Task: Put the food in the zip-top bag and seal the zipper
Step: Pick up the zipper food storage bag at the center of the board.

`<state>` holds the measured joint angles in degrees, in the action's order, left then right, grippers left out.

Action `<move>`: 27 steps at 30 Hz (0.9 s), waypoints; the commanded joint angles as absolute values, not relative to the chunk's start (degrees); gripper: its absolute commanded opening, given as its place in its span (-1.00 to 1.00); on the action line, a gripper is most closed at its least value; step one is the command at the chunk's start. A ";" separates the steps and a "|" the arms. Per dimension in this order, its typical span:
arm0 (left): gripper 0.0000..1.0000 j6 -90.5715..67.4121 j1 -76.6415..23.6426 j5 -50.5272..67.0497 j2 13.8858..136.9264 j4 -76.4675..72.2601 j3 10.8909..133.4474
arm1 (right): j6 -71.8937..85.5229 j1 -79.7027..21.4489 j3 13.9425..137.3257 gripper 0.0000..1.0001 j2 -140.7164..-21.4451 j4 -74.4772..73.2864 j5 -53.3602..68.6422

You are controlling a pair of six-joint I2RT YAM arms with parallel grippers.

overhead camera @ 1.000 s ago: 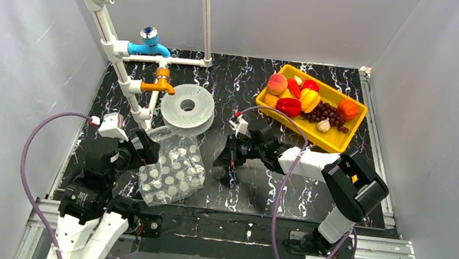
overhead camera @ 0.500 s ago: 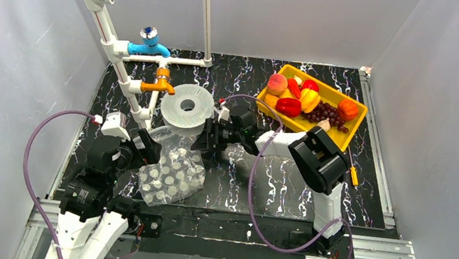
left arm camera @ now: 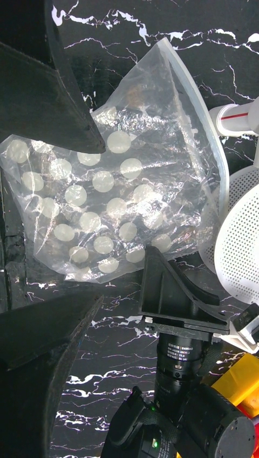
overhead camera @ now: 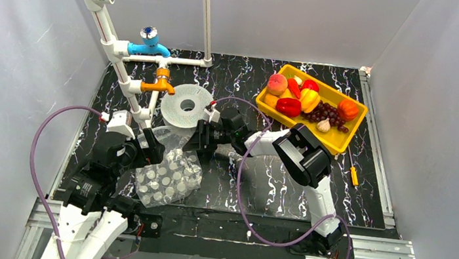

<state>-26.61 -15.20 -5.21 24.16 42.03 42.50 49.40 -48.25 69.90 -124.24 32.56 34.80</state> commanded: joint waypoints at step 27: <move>0.97 -34.05 -15.70 4.85 32.28 49.04 48.93 | 33.87 -48.63 40.49 -0.97 -80.00 18.03 25.35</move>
<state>-28.39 -15.51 -3.26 27.88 44.74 44.38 44.50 -48.50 46.19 -94.36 31.80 34.04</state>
